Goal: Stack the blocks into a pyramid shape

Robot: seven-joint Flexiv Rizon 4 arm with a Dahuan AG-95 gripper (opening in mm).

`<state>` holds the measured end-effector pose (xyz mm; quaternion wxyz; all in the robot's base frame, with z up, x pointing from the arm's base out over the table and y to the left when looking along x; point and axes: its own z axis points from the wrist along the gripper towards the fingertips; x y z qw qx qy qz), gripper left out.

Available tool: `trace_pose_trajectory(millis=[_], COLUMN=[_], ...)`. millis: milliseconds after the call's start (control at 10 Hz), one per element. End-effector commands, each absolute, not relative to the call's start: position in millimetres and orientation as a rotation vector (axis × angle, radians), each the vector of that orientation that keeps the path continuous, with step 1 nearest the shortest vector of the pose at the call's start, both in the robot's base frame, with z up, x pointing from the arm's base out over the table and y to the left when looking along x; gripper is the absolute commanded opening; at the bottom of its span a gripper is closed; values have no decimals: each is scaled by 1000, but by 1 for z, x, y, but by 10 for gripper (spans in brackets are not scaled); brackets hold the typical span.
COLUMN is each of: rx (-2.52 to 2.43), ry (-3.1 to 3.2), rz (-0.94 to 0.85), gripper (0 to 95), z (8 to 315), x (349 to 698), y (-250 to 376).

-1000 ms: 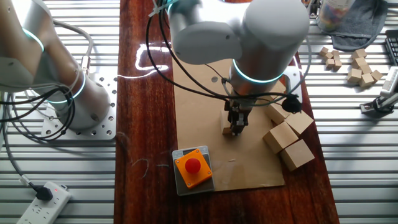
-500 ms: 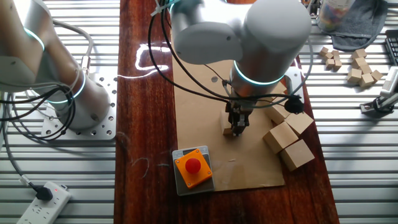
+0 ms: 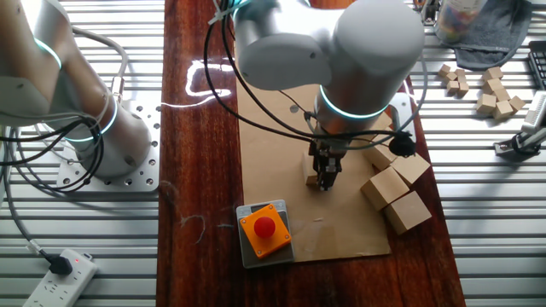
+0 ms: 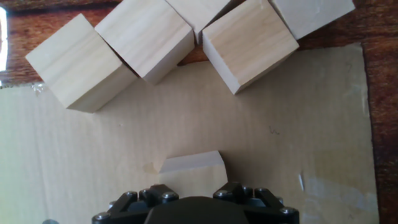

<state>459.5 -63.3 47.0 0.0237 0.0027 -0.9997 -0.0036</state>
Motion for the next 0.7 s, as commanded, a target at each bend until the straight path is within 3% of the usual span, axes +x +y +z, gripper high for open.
trace_pose_trajectory(millis=[100,700], rx=[13,15], ry=[-3093,-3092], rz=[-13,-4], gripper=[760,760], z=[51,92], x=[459,463], y=[-64,-66])
